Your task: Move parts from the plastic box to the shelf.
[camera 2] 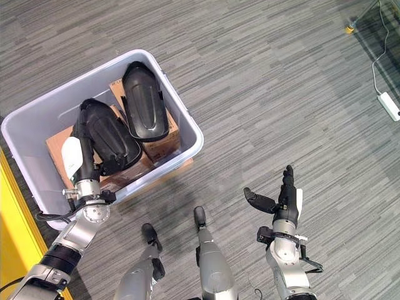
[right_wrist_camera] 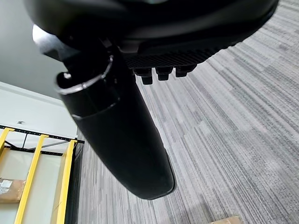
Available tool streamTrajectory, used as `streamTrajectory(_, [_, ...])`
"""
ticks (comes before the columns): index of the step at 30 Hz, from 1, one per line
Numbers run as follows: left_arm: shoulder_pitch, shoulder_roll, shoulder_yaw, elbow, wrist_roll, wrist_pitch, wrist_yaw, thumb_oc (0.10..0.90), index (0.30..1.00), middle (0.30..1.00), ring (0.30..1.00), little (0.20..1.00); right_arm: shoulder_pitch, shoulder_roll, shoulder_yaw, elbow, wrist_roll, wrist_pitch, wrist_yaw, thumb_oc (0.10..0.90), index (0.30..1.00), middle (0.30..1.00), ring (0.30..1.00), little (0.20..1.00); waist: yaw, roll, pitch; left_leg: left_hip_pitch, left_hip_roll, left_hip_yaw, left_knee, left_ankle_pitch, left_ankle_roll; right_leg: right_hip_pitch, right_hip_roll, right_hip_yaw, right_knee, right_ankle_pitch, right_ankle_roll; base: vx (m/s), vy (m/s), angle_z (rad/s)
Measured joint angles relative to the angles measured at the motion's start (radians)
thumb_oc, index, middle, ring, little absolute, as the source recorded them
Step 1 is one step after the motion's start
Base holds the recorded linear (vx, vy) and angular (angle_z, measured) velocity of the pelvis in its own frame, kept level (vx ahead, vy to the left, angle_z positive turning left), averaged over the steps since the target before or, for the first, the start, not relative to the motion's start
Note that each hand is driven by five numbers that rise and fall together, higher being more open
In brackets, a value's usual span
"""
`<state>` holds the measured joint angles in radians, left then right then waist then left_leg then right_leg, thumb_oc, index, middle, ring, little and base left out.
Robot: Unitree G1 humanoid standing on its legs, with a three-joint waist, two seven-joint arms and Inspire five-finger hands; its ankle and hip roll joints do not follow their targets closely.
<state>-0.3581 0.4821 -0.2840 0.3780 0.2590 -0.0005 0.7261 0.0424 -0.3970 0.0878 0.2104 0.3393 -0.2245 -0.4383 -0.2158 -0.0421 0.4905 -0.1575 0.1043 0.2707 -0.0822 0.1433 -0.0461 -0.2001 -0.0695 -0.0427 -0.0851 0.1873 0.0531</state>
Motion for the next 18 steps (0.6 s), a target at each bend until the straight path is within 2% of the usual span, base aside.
streamTrajectory(6, [-0.034, 0.006, -0.05, 0.007, 0.034, -0.001, -0.04, 0.9, 1.0, 1.0, 1.0, 1.0, -0.003, 0.0, 0.015, 0.0, 0.0, -0.002, 0.0, 0.9, 1.0, 1.0, 1.0, 1.0, -0.002, 0.0, 0.001, -0.004, 0.0, 0.001, -0.001, -0.001, -0.001, -0.005, 0.0, 0.001, 0.0, -0.002, 0.002, 0.0, 0.0, 0.0])
streamTrajectory(10, [-0.054, 0.007, -0.089, 0.013, 0.035, 0.002, -0.069, 0.9, 1.0, 1.0, 1.0, 1.0, -0.011, -0.001, 0.022, 0.0, 0.0, -0.023, -0.008, 0.9, 1.0, 1.0, 1.0, 1.0, -0.003, 0.005, 0.029, -0.022, -0.001, 0.002, -0.002, -0.001, -0.001, -0.025, 0.0, 0.001, 0.0, 0.0, 0.0, 0.0, -0.004, -0.01])
streamTrajectory(13, [-0.056, 0.005, -0.115, 0.057, 0.04, 0.019, -0.07, 0.9, 1.0, 1.0, 1.0, 1.0, -0.013, 0.0, 0.023, 0.0, 0.058, -0.032, -0.006, 0.9, 1.0, 1.0, 1.0, 1.0, -0.005, 0.006, 0.033, -0.03, -0.001, 0.008, 0.0, -0.001, -0.001, -0.035, 0.0, 0.002, 0.0, 0.0, 0.0, -0.02, -0.011, -0.04])
streamTrajectory(18, [-0.07, -0.007, -0.12, 0.095, 0.039, 0.045, -0.062, 0.9, 1.0, 1.0, 1.0, 1.0, -0.017, 0.0, 0.028, -0.007, 0.057, -0.037, -0.006, 0.9, 1.0, 1.0, 1.0, 1.0, 0.0, 0.016, 0.039, -0.044, -0.003, 0.016, 0.0, -0.001, -0.001, -0.049, -0.003, 0.003, 0.0, -0.001, 0.001, -0.03, -0.006, -0.01])
